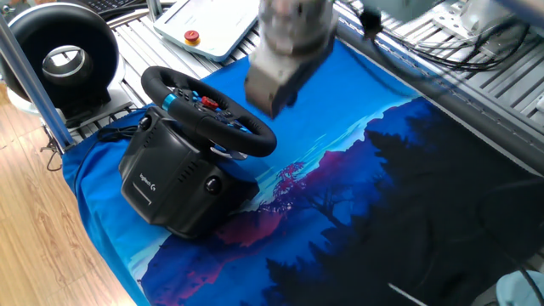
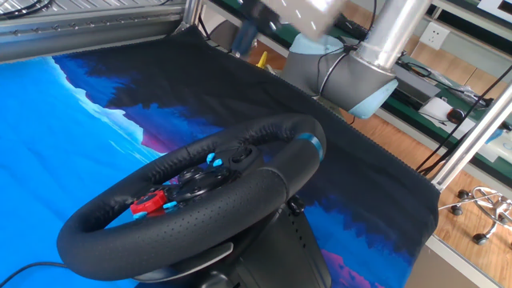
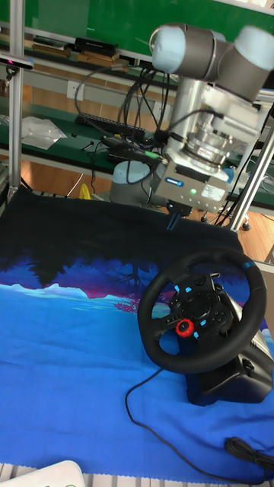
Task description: Rotate the steering wheel 90 degrees counterclockwise
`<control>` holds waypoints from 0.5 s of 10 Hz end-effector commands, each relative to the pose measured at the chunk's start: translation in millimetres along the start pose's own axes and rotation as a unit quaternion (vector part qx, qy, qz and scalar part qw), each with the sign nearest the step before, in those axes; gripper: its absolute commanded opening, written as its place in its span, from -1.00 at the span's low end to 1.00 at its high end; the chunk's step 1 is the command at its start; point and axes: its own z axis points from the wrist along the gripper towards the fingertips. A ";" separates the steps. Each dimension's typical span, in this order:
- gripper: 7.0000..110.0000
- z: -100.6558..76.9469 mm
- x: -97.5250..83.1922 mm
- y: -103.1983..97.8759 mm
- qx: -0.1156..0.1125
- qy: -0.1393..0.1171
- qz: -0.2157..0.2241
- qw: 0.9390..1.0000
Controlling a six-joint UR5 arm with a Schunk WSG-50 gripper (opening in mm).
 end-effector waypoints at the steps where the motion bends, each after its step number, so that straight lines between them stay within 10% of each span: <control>1: -1.00 6.3 25.8 11.4 0.013 0.020 0.016 1.000; 4: -1.00 -13.9 41.0 -66.4 0.160 0.040 -0.024 0.986; 5: -1.00 -13.4 42.5 -66.9 0.160 0.044 -0.024 0.986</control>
